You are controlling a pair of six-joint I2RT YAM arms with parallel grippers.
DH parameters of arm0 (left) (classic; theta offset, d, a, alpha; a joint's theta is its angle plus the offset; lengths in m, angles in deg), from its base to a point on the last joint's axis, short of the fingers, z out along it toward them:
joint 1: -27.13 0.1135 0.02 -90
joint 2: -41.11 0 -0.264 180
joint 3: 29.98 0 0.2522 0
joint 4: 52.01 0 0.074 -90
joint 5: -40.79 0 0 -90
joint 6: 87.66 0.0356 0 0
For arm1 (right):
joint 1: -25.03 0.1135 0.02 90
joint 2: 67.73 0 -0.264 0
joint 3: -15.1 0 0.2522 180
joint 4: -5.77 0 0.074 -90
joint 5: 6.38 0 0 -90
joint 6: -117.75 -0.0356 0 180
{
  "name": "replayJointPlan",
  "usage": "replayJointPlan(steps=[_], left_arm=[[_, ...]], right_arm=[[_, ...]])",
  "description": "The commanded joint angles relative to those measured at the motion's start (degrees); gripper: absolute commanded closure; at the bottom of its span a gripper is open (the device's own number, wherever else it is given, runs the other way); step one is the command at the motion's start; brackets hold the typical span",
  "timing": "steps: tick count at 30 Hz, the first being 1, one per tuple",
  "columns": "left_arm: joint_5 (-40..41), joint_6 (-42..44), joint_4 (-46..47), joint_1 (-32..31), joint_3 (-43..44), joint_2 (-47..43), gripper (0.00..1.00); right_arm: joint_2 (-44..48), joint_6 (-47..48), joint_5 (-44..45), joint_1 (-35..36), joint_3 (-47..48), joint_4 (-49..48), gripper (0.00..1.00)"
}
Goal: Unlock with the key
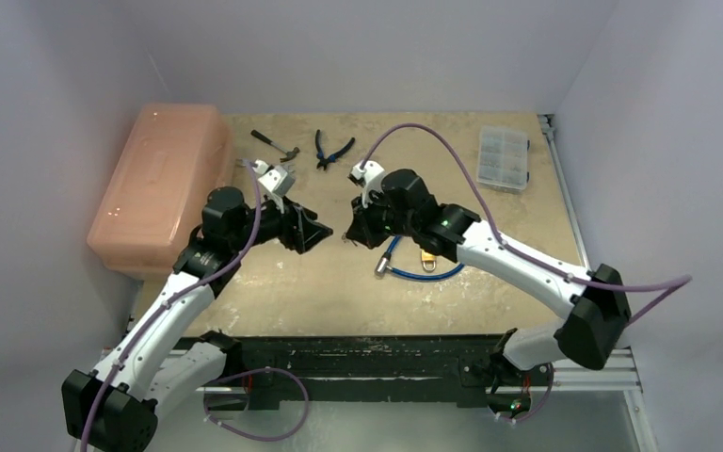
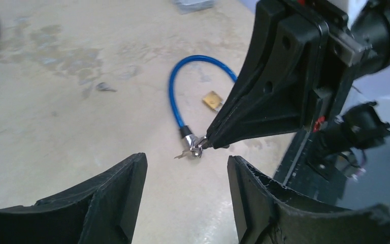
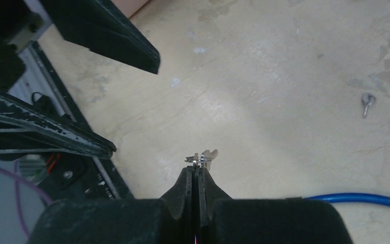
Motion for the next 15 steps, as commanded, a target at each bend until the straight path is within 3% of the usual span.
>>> replayJointPlan(steps=[1, 5, 8, 15], left_arm=[[-15.6, -4.6, 13.7, -0.9, -3.3, -0.5, 0.35], [-22.7, -10.8, 26.2, -2.2, -8.4, -0.3, 0.32], [-22.8, -14.6, 35.9, -4.4, -12.6, -0.5, 0.31], [-20.7, -12.0, 37.8, -10.8, -14.5, 0.7, 0.30]], right_arm=[[6.0, -7.1, -5.1, -0.3, -3.4, 4.5, 1.00], [11.6, -10.1, -8.9, -0.3, -7.7, 4.9, 1.00], [15.7, -11.0, -11.1, -0.2, -9.5, 5.3, 1.00], [19.0, -9.1, -15.9, -0.3, -7.5, 10.3, 1.00]])
